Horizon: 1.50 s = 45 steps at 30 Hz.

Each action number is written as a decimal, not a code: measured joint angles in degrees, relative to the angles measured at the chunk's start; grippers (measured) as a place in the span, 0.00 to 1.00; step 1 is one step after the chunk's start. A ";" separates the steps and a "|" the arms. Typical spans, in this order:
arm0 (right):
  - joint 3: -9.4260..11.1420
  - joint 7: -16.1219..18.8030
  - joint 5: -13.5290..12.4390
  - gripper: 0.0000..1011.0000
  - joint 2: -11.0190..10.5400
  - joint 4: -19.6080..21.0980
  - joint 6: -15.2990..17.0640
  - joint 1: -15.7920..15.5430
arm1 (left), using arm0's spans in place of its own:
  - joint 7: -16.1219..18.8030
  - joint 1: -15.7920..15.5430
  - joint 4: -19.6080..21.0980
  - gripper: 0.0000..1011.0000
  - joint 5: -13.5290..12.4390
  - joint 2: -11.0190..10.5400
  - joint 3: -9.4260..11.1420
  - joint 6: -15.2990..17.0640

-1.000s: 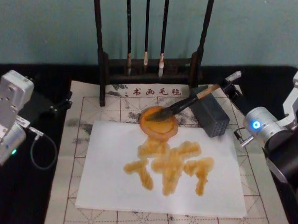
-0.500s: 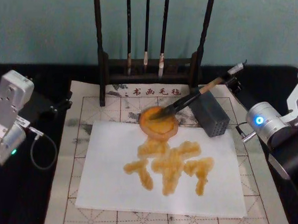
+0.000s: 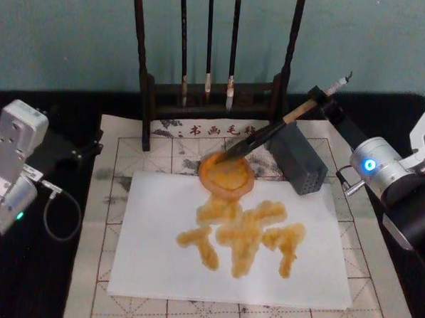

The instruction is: Pick up the brush from the inkstone, write on the paper, then place the brush back to its original position.

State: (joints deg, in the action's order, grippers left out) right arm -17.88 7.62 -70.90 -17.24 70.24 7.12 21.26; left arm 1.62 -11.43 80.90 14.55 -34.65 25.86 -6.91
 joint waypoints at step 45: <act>-1.79 4.11 13.68 0.19 0.19 -0.60 -6.65 1.21 | 0.00 0.00 0.00 0.99 0.00 0.00 0.00 0.00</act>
State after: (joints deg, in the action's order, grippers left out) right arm -19.67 11.73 -57.22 -17.05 69.64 0.48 22.47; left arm 1.62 -11.43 80.90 14.55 -34.65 25.86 -6.90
